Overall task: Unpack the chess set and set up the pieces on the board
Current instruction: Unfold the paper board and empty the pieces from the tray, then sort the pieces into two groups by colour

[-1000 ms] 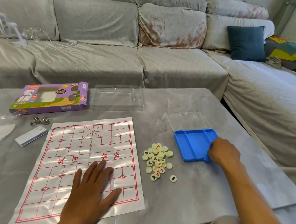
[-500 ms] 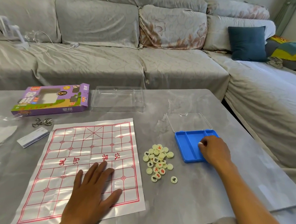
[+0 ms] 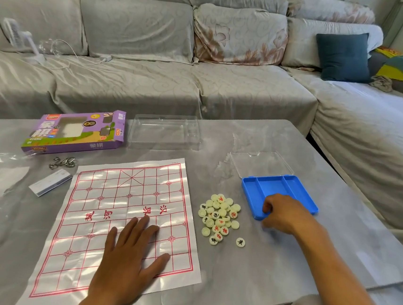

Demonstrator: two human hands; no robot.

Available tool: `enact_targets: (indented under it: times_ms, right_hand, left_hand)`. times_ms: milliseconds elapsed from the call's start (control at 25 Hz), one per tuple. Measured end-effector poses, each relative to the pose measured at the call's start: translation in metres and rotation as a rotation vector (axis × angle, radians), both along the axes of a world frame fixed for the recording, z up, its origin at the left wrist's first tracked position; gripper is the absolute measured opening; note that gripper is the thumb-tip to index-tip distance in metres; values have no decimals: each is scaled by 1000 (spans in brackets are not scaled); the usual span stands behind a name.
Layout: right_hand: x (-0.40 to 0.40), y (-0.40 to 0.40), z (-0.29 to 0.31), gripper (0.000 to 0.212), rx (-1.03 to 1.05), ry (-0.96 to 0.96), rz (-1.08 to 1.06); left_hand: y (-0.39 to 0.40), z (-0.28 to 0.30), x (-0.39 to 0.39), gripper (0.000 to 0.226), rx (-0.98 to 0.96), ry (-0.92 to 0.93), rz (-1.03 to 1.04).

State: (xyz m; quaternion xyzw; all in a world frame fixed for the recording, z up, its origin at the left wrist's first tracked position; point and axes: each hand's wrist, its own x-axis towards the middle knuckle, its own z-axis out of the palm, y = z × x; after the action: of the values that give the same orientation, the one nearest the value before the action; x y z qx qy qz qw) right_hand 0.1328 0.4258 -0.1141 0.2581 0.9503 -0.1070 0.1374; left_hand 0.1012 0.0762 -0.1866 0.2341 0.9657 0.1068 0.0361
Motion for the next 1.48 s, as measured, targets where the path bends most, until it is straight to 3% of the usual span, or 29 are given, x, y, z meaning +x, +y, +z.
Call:
enact_targets:
  times_ms: [120, 320, 640, 800, 920, 1080, 1280, 1480]
  right_hand:
    - [-1, 10, -11, 17, -51, 32, -36]
    - [-19, 25, -31, 20, -4, 283, -43]
    - [-77, 27, -52, 27, 69, 508, -45]
    - [-77, 20, -51, 40, 71, 521, -64]
    - [-58, -1, -36, 38, 16, 587, -12]
    - [-11, -58, -25, 33, -74, 468, 171]
    - [59, -76, -32, 26, -99, 439, 44]
    - [66, -73, -41, 17, -138, 398, 139]
  left_hand:
    - [0, 4, 1, 101, -27, 23, 3]
    - [0, 5, 2, 98, 4, 6, 3]
    - [-1, -1, -4, 65, -46, -34, -35]
    - [-1, -2, -3, 87, -23, 19, -12]
    - [-1, -1, -1, 93, 31, 42, 10]
    - [-3, -7, -1, 84, 31, 45, 3]
    - [-6, -10, -2, 82, 5, 75, -35]
    - [-6, -10, -2, 85, 23, 91, -26]
